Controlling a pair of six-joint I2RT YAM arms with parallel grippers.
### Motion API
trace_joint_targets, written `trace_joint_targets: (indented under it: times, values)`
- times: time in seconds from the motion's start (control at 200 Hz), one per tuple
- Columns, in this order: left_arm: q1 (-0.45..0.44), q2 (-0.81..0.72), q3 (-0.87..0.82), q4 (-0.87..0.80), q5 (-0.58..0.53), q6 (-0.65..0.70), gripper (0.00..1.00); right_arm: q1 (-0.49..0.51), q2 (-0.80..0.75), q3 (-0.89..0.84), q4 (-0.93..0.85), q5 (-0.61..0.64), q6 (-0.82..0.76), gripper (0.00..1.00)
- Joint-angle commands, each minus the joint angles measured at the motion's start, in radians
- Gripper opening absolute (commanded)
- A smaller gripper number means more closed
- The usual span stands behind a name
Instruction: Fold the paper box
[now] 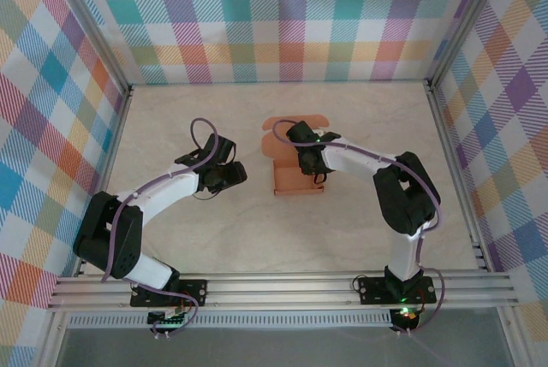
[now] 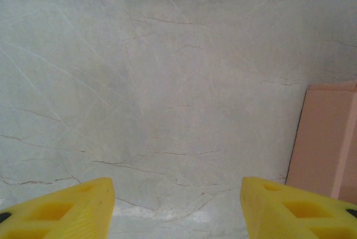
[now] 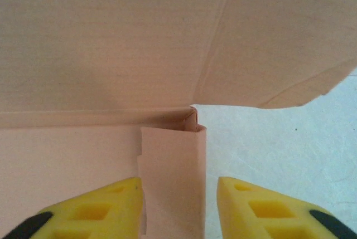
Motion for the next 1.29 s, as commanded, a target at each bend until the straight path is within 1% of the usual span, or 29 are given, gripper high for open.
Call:
trace_joint_targets:
  times: [0.0,0.03,0.245,0.33,0.375,0.53,0.67,0.75,0.8,1.025,1.15,1.245,1.29]
  values:
    - [0.013,0.005,-0.016,0.002,0.002,0.020,0.61,-0.009,0.042,0.022,0.004,0.011,-0.017,0.32]
    - [0.013,0.003,-0.019,0.000,-0.001,0.020,0.61,-0.009,0.046,0.023,0.005,0.014,-0.023,0.29]
    - [0.013,0.005,-0.026,0.004,-0.005,0.019,0.61,-0.009,0.064,0.018,0.004,0.016,-0.036,0.15]
    - [0.013,0.007,-0.027,0.009,-0.001,0.020,0.61,-0.008,0.069,0.010,0.004,0.018,-0.034,0.07]
    - [0.013,0.009,-0.027,0.009,-0.001,0.020,0.61,-0.009,0.073,0.005,0.004,0.015,-0.033,0.00]
    - [0.013,0.011,-0.031,0.011,-0.002,0.020,0.61,-0.009,0.094,-0.007,-0.004,0.020,-0.035,0.00]
    - [0.013,0.011,-0.036,0.016,-0.001,0.019,0.61,-0.005,0.125,-0.004,-0.037,0.057,-0.038,0.00]
    - [0.014,0.012,-0.037,0.018,0.001,0.019,0.61,-0.004,0.130,-0.009,-0.039,0.058,-0.037,0.00]
    - [0.013,0.011,-0.038,0.020,0.003,0.019,0.61,-0.005,0.127,-0.013,-0.033,0.052,-0.036,0.08]
    - [0.013,0.014,-0.038,0.019,0.003,0.018,0.61,-0.006,0.119,-0.007,-0.030,0.050,-0.037,0.10]
    - [0.013,0.014,-0.037,0.019,0.002,0.018,0.61,-0.006,0.121,-0.004,-0.028,0.048,-0.043,0.20]
    - [0.013,0.014,-0.040,0.020,0.002,0.018,0.61,-0.005,0.121,-0.001,-0.028,0.048,-0.047,0.19]
    - [0.013,0.015,-0.039,0.019,0.000,0.018,0.61,-0.007,0.121,0.000,-0.030,0.050,-0.049,0.14]
